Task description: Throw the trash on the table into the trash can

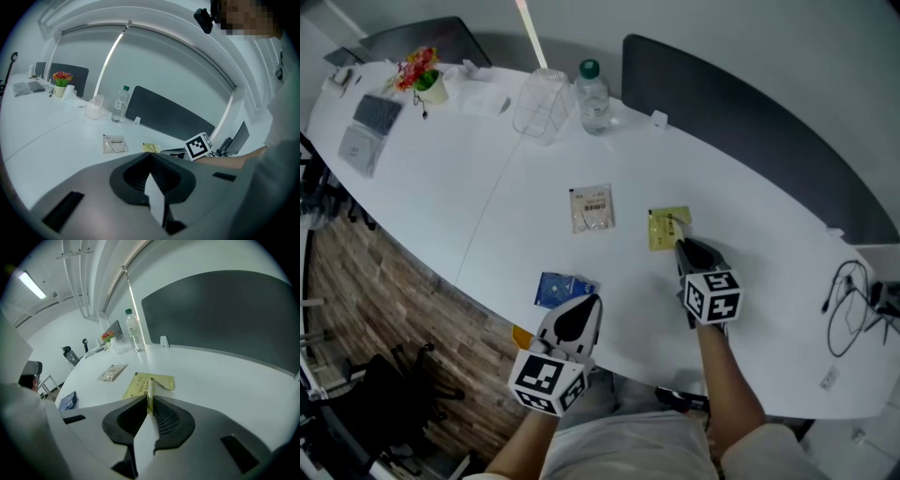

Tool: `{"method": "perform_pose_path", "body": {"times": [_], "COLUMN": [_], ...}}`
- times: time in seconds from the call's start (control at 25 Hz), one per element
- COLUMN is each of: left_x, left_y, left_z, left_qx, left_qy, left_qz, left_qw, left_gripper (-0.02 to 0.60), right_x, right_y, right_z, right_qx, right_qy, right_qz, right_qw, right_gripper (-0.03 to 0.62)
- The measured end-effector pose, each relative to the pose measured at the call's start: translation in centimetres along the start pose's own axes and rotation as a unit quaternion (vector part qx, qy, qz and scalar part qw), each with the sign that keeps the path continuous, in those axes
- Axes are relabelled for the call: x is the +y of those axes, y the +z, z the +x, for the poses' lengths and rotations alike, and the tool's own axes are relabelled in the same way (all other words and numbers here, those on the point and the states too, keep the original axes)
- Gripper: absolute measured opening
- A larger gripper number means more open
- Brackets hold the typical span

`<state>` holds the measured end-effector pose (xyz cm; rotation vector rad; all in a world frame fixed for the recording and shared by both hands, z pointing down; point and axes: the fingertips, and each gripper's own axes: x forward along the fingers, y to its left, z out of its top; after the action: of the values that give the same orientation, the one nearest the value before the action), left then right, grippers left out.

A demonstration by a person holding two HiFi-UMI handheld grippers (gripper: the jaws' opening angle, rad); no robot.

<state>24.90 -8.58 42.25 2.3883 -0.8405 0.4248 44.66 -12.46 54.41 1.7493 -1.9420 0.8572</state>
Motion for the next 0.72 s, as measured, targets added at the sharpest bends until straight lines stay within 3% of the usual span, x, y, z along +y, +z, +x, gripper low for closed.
{"method": "perform_pose_path", "body": {"times": [0.48, 0.72], "left_x": [-0.9, -1.7], "left_y": [0.6, 1.2], "left_z": [-1.1, -2.4], "left_qx": [-0.01, -0.014], "left_qy": [-0.004, -0.004], "left_qz": [0.012, 0.027], "left_qw": [0.9999, 0.9995], "left_gripper": [0.003, 0.003], "right_x": [1.5, 3.0], "right_y": [2.1, 3.5], "right_z": [-2.6, -5.3], "right_qx": [-0.031, -0.043], "right_qy": [0.035, 0.054], "right_qz": [0.004, -0.018], "right_qw": [0.999, 0.997], "right_gripper": [0.06, 0.058]}}
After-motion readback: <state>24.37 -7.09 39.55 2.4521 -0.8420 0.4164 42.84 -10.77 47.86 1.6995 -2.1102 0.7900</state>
